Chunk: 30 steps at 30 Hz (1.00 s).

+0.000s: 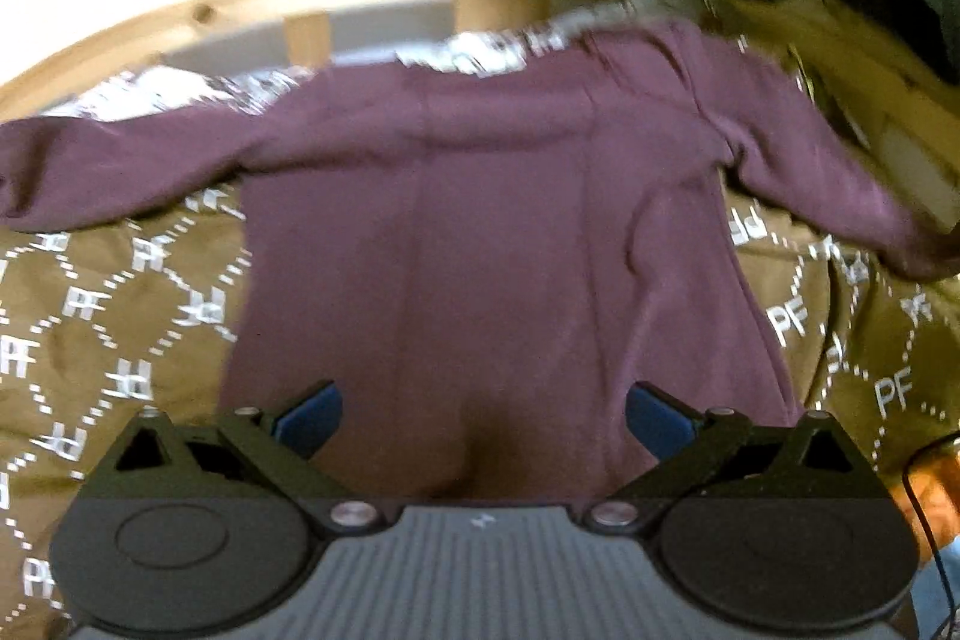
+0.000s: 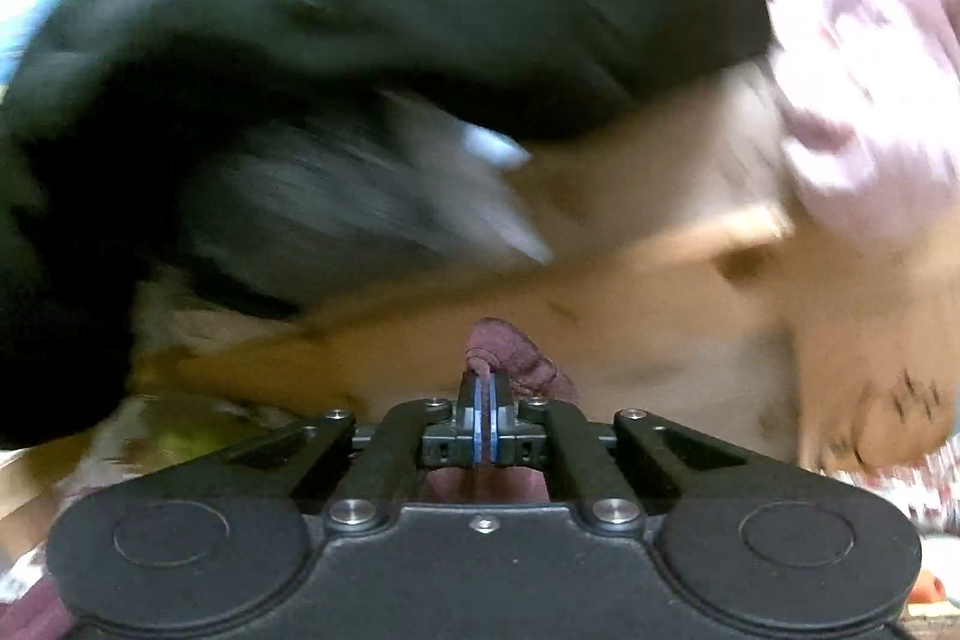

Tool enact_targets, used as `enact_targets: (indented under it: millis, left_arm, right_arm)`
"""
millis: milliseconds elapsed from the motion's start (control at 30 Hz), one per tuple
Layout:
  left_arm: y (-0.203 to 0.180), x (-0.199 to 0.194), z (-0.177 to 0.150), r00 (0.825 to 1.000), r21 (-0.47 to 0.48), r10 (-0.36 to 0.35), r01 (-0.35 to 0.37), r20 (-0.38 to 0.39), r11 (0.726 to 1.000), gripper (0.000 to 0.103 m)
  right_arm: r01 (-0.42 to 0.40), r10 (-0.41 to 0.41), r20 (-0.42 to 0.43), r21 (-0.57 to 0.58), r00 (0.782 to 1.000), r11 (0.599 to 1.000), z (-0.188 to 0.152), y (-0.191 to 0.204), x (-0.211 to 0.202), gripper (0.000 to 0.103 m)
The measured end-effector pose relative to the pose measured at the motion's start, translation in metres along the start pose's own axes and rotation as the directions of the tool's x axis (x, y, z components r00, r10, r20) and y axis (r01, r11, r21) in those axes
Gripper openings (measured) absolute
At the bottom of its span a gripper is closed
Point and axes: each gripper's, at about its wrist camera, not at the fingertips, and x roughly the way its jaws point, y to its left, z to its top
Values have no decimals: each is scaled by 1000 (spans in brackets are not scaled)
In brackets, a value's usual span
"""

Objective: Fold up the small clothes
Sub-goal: 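Grasp the sleeve cuff with the right tool and lift it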

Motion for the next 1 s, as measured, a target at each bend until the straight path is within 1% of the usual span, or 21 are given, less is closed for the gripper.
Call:
enact_targets:
  millis: [67, 133, 200, 267, 300, 367, 400, 467, 500, 533, 633, 667, 700, 733, 800, 833, 867, 900, 967, 1000]
  left_arm:
    - [15, -10, 2, 999, -31, 14, -13, 30, 999, 103]
    - [34, -19, 4, 997, -81, 47, -42, 58, 996, 103]
    - [57, -29, 4, 992, -152, 87, -73, 90, 986, 103]
    - [79, -37, 3, 986, -226, 126, -98, 113, 969, 103]
    - [90, -41, 2, 982, -258, 142, -108, 121, 960, 102]
    - [109, -46, -1, 976, -315, 177, -130, 127, 940, 102]
    - [117, -48, -5, 973, -337, 192, -140, 127, 931, 102]
    - [131, -49, -8, 969, -370, 214, -155, 123, 916, 102]
    - [138, -49, -11, 968, -381, 222, -162, 119, 910, 102]
    - [141, -49, -13, 967, -386, 228, -168, 115, 907, 102]
    - [149, -47, -18, 965, -385, 243, -190, 95, 903, 102]
    - [151, -45, -19, 965, -382, 245, -195, 88, 903, 102]
    - [149, -41, -17, 966, -379, 245, -198, 81, 904, 102]
    - [149, -39, -17, 966, -375, 247, -201, 76, 905, 102]
    - [147, -38, -18, 966, -368, 248, -206, 71, 907, 102]
    - [145, -37, -19, 967, -364, 245, -203, 73, 909, 102]
    - [144, -36, -18, 968, -359, 239, -196, 78, 913, 102]
    - [140, -38, -19, 968, -353, 234, -190, 86, 916, 102]
    - [136, -37, -17, 969, -345, 223, -175, 104, 922, 102]
    - [133, -36, -16, 970, -340, 217, -167, 113, 926, 103]
  right_arm:
    - [-83, 88, 59, -70, 994, 994, 3, 26, -16, 1]
    - [-188, 199, 85, -127, 976, 974, 5, 55, -34, 1]
    - [-307, 326, 83, -180, 942, 934, 3, 86, -49, 1]
    - [-441, 464, 54, -235, 884, 866, -5, 121, -68, 1]
    - [-506, 530, 26, -261, 848, 822, -12, 139, -76, 1]
    - [-610, 630, -43, -308, 775, 730, -27, 169, -93, 1]
    - [-654, 670, -82, -336, 738, 678, -37, 183, -102, 1]
    - [-736, 737, -182, -391, 650, 553, -63, 209, -122, 1]
    - [-762, 753, -227, -409, 618, 502, -75, 218, -130, 1]
    - [-793, 764, -288, -422, 578, 440, -90, 225, -135, 1]
    - [-854, 753, -445, -428, 484, 296, -125, 232, -143, 1]
    - [-869, 744, -486, -423, 458, 258, -137, 229, -150, 1]
    - [-886, 729, -537, -413, 424, 212, -146, 227, -152, 1]
    - [-897, 715, -573, -404, 400, 179, -153, 224, -157, 2]
    - [-913, 694, -622, -387, 364, 131, -162, 222, -164, 10]
    - [-919, 689, -637, -378, 346, 112, -162, 218, -168, 21]
    - [-923, 687, -645, -370, 335, 103, -158, 215, -166, 33]
    - [-927, 686, -650, -362, 328, 100, -152, 212, -164, 39]
    - [-935, 686, -654, -336, 317, 112, -140, 195, -156, 59]
    - [-937, 686, -654, -326, 319, 125, -136, 187, -150, 63]
